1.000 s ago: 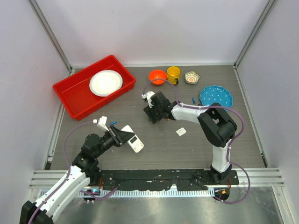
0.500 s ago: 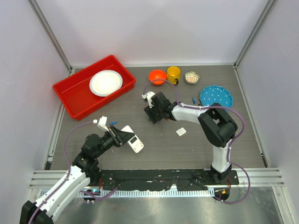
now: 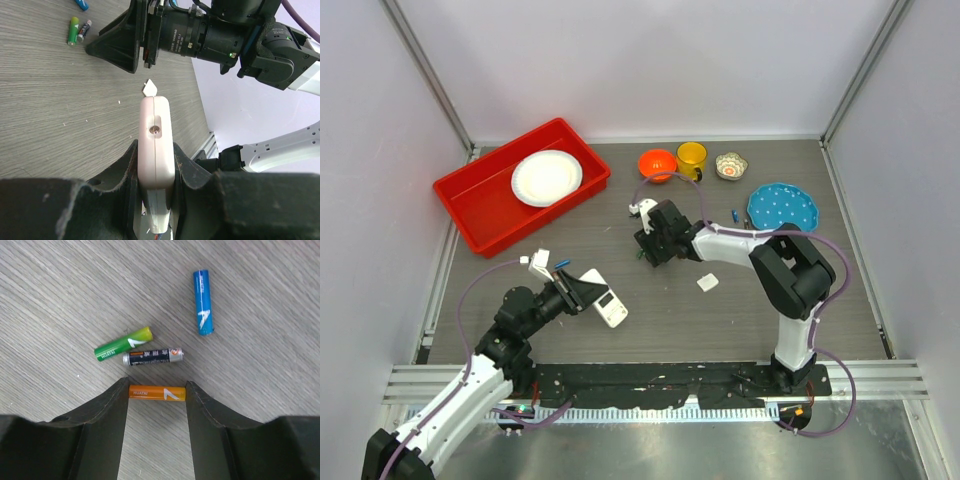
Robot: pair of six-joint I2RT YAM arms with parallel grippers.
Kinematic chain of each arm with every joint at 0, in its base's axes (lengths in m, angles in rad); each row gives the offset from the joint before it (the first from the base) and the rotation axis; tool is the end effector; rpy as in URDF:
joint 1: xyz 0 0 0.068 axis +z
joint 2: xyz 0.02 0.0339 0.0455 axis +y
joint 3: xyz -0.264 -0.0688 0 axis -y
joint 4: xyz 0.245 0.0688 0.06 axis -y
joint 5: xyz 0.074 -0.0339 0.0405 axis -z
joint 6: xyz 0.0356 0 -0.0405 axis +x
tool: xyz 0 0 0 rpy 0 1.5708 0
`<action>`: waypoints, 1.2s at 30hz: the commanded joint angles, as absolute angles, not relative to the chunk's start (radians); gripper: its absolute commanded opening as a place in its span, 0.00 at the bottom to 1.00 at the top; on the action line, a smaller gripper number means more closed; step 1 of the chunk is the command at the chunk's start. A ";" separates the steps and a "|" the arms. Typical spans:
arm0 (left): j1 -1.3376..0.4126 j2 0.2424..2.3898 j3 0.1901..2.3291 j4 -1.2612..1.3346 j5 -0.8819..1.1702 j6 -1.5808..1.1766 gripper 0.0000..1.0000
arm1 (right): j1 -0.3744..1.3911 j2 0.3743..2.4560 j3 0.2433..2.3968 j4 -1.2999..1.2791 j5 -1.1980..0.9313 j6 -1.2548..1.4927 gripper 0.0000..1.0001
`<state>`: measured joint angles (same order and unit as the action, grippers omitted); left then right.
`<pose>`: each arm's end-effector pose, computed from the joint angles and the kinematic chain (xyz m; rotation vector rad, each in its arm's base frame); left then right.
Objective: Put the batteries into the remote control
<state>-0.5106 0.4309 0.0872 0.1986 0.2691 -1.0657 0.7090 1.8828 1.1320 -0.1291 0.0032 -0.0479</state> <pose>0.1159 -0.0758 0.1820 -0.3083 1.8979 -1.3529 0.2968 0.2544 0.1570 -0.9121 2.2977 0.2850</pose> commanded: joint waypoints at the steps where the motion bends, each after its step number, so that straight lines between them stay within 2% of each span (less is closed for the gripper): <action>1: -0.512 0.428 0.094 0.272 0.273 -1.062 0.00 | 0.704 1.815 1.098 -0.179 0.043 0.032 0.38; 6: -0.512 0.431 0.089 0.278 0.268 -1.063 0.00 | 0.706 1.740 1.065 -0.138 0.077 0.185 0.26; 11: -0.512 0.453 0.094 0.301 0.270 -1.066 0.00 | 0.710 1.680 1.061 -0.109 0.144 0.316 0.02; 12: -0.512 0.456 0.097 0.302 0.271 -1.066 0.00 | 0.715 1.674 1.066 -0.117 0.161 0.362 0.01; 15: -0.512 0.454 0.097 0.304 0.268 -1.066 0.00 | 0.716 1.655 1.066 -0.129 0.216 0.438 0.01; 17: -0.512 0.454 0.097 0.304 0.265 -1.065 0.00 | 0.721 1.628 1.046 -0.124 0.256 0.582 0.01; 21: -0.512 0.460 0.100 0.304 0.265 -1.063 0.00 | 0.816 1.556 0.996 -0.252 0.640 0.883 0.01; 22: -0.512 0.463 0.100 0.304 0.267 -1.063 0.00 | 0.828 1.546 0.994 -0.287 0.664 0.963 0.01; 23: -0.512 0.463 0.100 0.307 0.267 -1.063 0.00 | 0.831 1.540 0.989 -0.311 0.661 1.091 0.01; 27: -0.514 0.482 0.098 0.333 0.273 -1.063 0.00 | 0.862 1.560 1.005 -0.455 0.643 1.304 0.01; 36: -0.512 0.506 0.103 0.359 0.324 -1.069 0.00 | 0.966 1.680 1.016 -0.454 0.635 1.296 0.01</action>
